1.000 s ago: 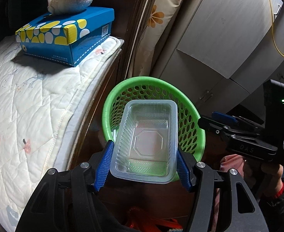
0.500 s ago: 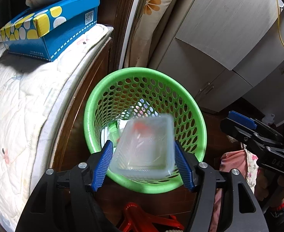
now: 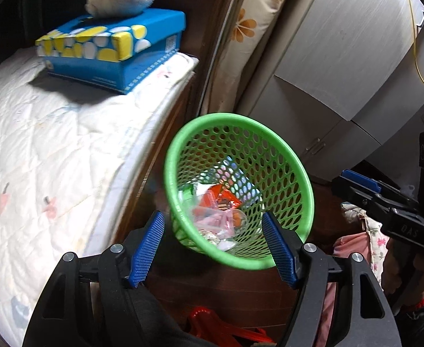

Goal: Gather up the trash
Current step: 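Move both grippers back over the mattress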

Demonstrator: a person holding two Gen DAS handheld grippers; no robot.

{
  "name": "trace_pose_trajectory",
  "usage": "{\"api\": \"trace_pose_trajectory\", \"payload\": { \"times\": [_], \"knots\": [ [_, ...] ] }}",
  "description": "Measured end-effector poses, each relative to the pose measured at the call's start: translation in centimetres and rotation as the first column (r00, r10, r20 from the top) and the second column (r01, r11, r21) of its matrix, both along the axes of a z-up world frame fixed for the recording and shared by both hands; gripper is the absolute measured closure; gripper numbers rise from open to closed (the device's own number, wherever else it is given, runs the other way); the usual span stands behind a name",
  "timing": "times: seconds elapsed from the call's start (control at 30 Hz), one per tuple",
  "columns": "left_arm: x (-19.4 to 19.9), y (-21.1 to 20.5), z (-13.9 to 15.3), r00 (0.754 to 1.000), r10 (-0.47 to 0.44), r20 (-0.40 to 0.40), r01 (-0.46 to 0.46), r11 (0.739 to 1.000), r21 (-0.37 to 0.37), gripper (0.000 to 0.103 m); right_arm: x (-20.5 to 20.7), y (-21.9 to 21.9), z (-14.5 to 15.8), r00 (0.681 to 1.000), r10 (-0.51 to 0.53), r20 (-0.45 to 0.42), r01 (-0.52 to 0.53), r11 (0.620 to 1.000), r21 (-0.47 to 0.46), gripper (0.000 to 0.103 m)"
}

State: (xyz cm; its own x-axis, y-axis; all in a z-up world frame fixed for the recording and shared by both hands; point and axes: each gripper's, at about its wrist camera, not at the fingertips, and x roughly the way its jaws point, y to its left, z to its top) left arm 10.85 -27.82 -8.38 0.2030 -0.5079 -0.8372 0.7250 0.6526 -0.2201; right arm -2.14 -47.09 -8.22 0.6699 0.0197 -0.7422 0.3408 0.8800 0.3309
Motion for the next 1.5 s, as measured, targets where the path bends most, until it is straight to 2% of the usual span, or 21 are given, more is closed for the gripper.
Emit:
{"api": "trace_pose_trajectory", "payload": {
  "times": [0.27, 0.5, 0.53, 0.7, 0.87, 0.97, 1.13, 1.33, 1.5],
  "knots": [
    [0.4, 6.3, 2.1, 0.993, 0.111, 0.047, -0.11, 0.994, -0.029, 0.035, 2.1, 3.5, 1.6, 0.995, 0.09, 0.032, -0.09, 0.996, -0.008, 0.029],
    [0.8, 13.2, 3.7, 0.963, 0.252, 0.09, -0.249, 0.967, -0.044, 0.035, 4.6, 7.2, 2.6, 0.983, 0.18, 0.041, -0.18, 0.983, -0.023, 0.029],
    [0.9, 14.2, 3.9, 0.957, 0.275, 0.094, -0.272, 0.961, -0.047, 0.028, 5.0, 7.8, 2.7, 0.98, 0.196, 0.043, -0.195, 0.981, -0.023, 0.029],
    [1.5, 19.5, 4.4, 0.909, 0.395, 0.13, -0.391, 0.919, -0.055, 0.025, 6.9, 10.8, 2.9, 0.963, 0.265, 0.039, -0.264, 0.964, -0.025, 0.028],
    [3.2, 25.1, 4.1, 0.836, 0.519, 0.18, -0.523, 0.852, -0.023, 0.019, 8.6, 14.0, 3.0, 0.941, 0.336, 0.039, -0.335, 0.942, -0.03, 0.028],
    [4.5, 28.5, 3.6, 0.792, 0.574, 0.207, -0.587, 0.81, 0.0, 0.011, 9.5, 15.6, 3.2, 0.928, 0.37, 0.038, -0.369, 0.929, -0.028, 0.028],
    [6.4, 33.3, 2.3, 0.761, 0.614, 0.208, -0.636, 0.77, 0.051, 0.008, 10.7, 18.1, 3.5, 0.908, 0.417, 0.039, -0.416, 0.909, -0.031, 0.028],
    [8.5, 36.3, 0.2, 0.761, 0.616, 0.203, -0.644, 0.755, 0.12, 0.008, 12.0, 20.7, 3.4, 0.887, 0.46, 0.026, -0.46, 0.888, -0.028, 0.028],
    [10.0, 37.3, -1.0, 0.774, 0.609, 0.171, -0.631, 0.764, 0.135, 0.008, 13.0, 22.6, 3.2, 0.869, 0.494, 0.013, -0.494, 0.869, -0.031, 0.028]
  ]
}}
